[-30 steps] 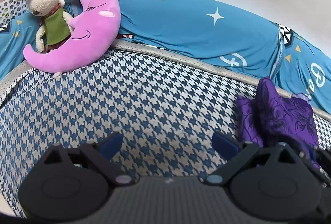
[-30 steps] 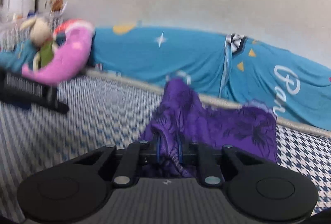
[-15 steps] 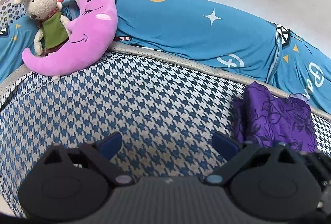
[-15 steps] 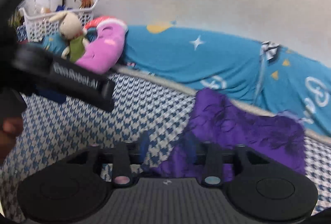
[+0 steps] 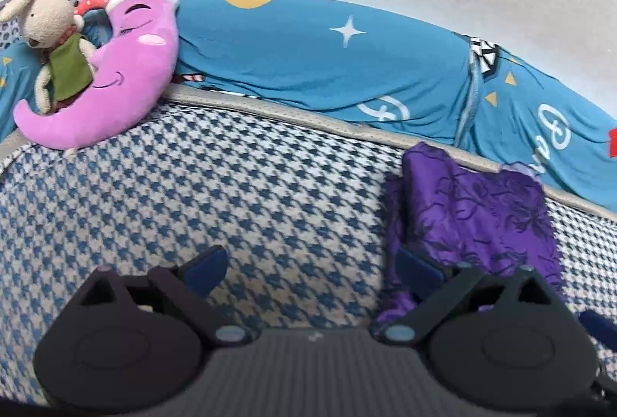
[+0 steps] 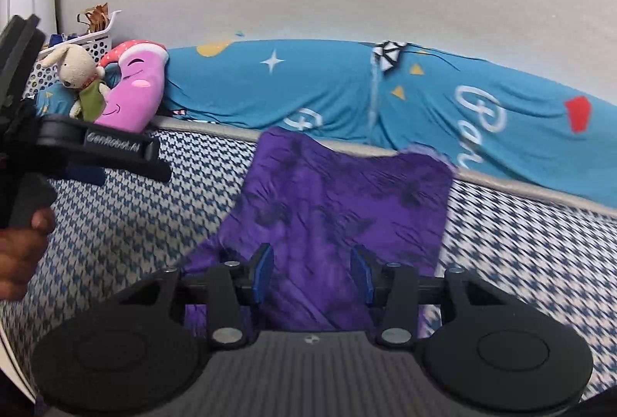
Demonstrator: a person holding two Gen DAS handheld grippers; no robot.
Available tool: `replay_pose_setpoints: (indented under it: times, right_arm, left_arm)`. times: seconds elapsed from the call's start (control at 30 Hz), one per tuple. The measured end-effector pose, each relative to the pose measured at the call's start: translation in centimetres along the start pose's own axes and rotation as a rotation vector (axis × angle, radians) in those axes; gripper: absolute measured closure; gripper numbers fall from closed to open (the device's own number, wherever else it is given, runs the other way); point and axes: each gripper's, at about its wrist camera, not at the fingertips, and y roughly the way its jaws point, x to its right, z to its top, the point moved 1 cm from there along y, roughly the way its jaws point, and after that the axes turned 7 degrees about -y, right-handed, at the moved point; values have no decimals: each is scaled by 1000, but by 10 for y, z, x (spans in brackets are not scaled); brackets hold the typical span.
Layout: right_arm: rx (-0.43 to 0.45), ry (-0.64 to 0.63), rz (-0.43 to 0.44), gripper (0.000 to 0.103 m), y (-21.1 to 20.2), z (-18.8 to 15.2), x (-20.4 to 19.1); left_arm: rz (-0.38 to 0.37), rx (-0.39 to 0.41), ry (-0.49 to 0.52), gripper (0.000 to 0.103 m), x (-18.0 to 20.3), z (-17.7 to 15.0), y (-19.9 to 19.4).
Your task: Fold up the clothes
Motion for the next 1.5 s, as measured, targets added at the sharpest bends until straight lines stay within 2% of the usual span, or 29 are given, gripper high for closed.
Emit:
replay_pose_setpoints:
  times: [0.17, 0.43, 0.5, 0.6, 0.87, 1.03, 1.13, 1.4, 1.43, 1.5]
  right_arm:
    - [-25, 42, -58, 52, -29, -18, 15]
    - [-60, 124, -150, 51, -62, -44, 40]
    - [-66, 141, -169, 47, -68, -50, 46]
    - [-73, 177, -204, 42, -78, -59, 54]
    - [-111, 292, -310, 40, -97, -85, 81]
    - [-166, 340, -320, 35, -92, -101, 93]
    - [-188, 361, -298, 35, -84, -111, 96]
    - [-164, 363, -257, 35, -68, -125, 96]
    - [-164, 347, -261, 35, -66, -125, 93]
    - [-159, 311, -262, 44, -64, -124, 88]
  left_arm:
    - [-31, -8, 53, 5, 20, -9, 3]
    - [-35, -25, 128, 5, 44, -25, 13]
    - [-35, -29, 139, 5, 48, -29, 17]
    - [-23, -43, 149, 5, 51, -33, 24]
    - [32, -91, 171, 4, 47, -44, 48]
    - [77, -122, 155, 4, 36, -49, 62]
    - [63, -136, 127, 4, 31, -49, 64]
    - [60, -125, 99, 5, 29, -40, 40]
    - [57, -128, 106, 5, 30, -40, 35]
    - [47, -134, 119, 5, 29, -40, 26]
